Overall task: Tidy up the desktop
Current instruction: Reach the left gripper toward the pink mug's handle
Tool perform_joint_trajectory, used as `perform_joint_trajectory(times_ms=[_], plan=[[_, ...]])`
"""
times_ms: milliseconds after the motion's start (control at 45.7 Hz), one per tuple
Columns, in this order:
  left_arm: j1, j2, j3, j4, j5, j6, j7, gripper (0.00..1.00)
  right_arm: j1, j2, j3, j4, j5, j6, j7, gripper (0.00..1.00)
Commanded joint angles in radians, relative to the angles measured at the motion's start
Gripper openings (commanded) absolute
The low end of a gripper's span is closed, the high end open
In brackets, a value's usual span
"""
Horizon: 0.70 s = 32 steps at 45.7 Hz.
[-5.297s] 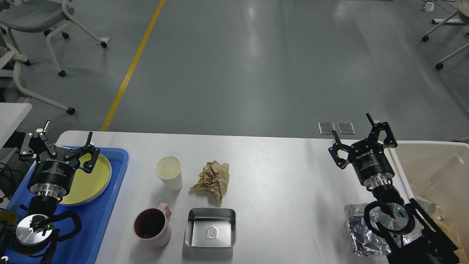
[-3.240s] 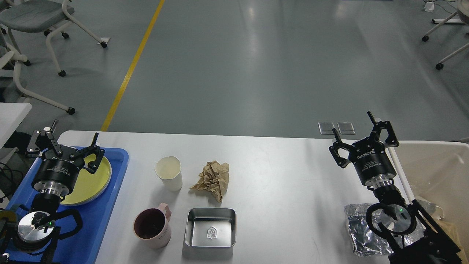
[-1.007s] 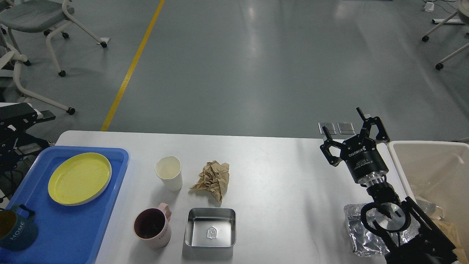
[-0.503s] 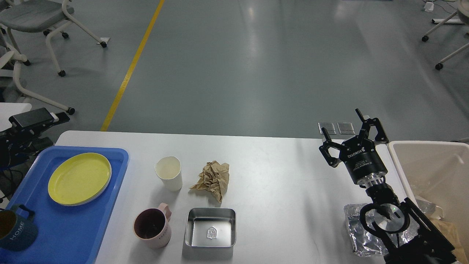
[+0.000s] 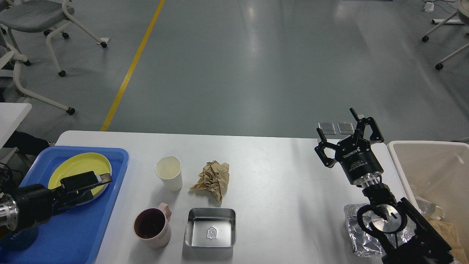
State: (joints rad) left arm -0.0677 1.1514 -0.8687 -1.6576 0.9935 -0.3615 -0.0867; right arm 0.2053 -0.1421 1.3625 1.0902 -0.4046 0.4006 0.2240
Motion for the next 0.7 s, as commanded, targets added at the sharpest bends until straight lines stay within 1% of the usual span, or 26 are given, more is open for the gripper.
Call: perform_joint_trajectory(times_ms=[0, 88, 197, 372, 591, 679], plan=[[0.002, -0.004, 0.059, 0.016, 0.016, 0.01, -0.004, 0.97, -0.003, 0.003, 0.001, 0.002, -0.007, -0.002, 0.0, 1.0], [-0.003, -0.006, 0.094, 0.038, 0.019, 0.015, -0.004, 0.97, -0.006, 0.003, 0.001, 0.002, -0.007, -0.002, 0.0, 1.0], [0.0, -0.009, 0.099, 0.07, 0.033, 0.019, -0.008, 0.97, -0.006, 0.004, 0.001, 0.002, -0.007, -0.002, 0.0, 1.0], [-0.007, -0.081, 0.115, 0.087, 0.074, 0.016, -0.008, 0.97, -0.012, 0.004, 0.001, 0.005, -0.008, -0.002, 0.0, 1.0], [-0.02, -0.2, 0.139, 0.093, 0.16, 0.015, 0.011, 0.97, -0.021, 0.006, 0.001, 0.023, -0.008, -0.002, 0.0, 1.0], [-0.021, -0.214, 0.139, 0.093, 0.172, 0.013, 0.034, 0.96, -0.027, 0.004, 0.001, 0.024, -0.008, -0.002, 0.002, 1.0]])
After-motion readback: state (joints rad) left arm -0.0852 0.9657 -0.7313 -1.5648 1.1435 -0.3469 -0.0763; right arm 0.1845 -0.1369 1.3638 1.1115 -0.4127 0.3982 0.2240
